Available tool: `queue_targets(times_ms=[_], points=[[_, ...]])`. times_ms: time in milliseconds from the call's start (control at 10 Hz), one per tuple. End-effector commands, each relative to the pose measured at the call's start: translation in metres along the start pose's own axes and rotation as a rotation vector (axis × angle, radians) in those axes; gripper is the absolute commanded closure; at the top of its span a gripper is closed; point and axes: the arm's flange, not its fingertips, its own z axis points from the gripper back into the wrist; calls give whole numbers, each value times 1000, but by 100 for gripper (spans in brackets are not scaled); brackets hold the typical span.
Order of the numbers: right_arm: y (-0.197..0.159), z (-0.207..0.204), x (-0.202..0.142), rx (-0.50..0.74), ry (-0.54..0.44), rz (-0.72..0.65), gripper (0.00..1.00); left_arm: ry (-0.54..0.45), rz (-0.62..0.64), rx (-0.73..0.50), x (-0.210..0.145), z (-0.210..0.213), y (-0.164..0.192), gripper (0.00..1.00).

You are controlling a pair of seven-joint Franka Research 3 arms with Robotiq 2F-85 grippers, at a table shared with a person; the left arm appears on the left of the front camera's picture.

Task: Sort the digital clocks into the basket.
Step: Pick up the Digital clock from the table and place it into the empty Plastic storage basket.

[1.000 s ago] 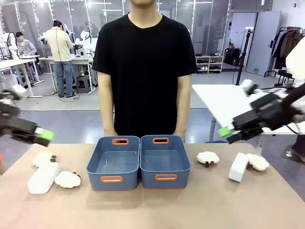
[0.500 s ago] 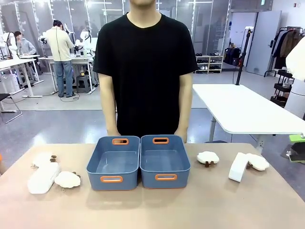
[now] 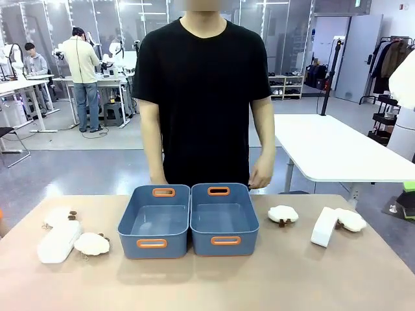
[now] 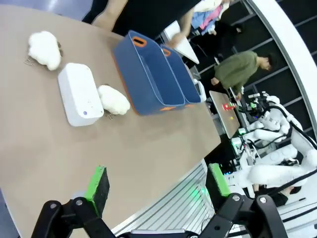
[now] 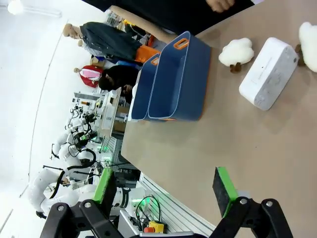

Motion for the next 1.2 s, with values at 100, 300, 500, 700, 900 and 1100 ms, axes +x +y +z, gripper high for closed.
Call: queue_targets(times_ms=[100, 300, 500, 700, 900, 1100], points=[[6, 15, -22, -8, -37, 25, 0, -69, 43, 10, -8, 24, -11, 0], [-2, 9, -1, -8, -21, 10, 0, -58, 16, 13, -4, 16, 2, 0], [-2, 9, -1, -8, -21, 10, 0, -58, 16, 13, -4, 16, 2, 0], [-2, 9, -1, -8, -21, 10, 0, -58, 16, 13, -4, 16, 2, 0], [-2, 9, -1, -8, -21, 10, 0, -58, 16, 13, -4, 16, 2, 0], [-2, 9, -1, -8, -21, 10, 0, -58, 16, 13, -4, 16, 2, 0]])
